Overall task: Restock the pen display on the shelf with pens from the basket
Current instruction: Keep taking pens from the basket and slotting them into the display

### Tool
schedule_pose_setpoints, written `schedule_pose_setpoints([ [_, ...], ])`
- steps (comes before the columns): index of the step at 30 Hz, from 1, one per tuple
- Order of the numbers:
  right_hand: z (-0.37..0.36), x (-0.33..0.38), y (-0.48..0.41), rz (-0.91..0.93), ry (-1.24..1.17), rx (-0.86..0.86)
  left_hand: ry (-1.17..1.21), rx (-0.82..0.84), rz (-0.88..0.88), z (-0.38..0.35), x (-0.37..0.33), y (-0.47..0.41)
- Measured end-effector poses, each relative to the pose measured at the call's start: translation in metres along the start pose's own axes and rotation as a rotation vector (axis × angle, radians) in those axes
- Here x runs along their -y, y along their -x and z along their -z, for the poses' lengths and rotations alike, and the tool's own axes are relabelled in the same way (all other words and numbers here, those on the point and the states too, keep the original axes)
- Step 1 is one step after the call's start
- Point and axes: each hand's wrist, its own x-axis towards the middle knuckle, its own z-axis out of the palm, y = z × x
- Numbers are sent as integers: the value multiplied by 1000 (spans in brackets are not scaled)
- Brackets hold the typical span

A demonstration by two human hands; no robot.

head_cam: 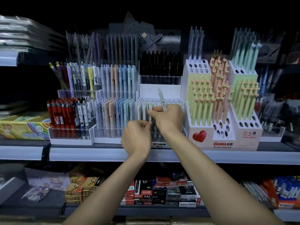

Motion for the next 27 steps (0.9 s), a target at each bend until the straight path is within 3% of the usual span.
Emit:
schedule_pose_setpoints([
  [8, 1, -2, 6, 26, -29, 16, -10, 6, -2, 2, 8, 0],
  [17, 26, -5, 31, -71, -86, 158, 16, 28, -11, 29, 16, 14],
  [22, 54, 5, 49, -254, -93, 476, 217, 228, -86, 51, 23, 21],
  [27, 67, 9, 65, -280, -193, 504, 437, 402, -50, 75, 13, 44],
])
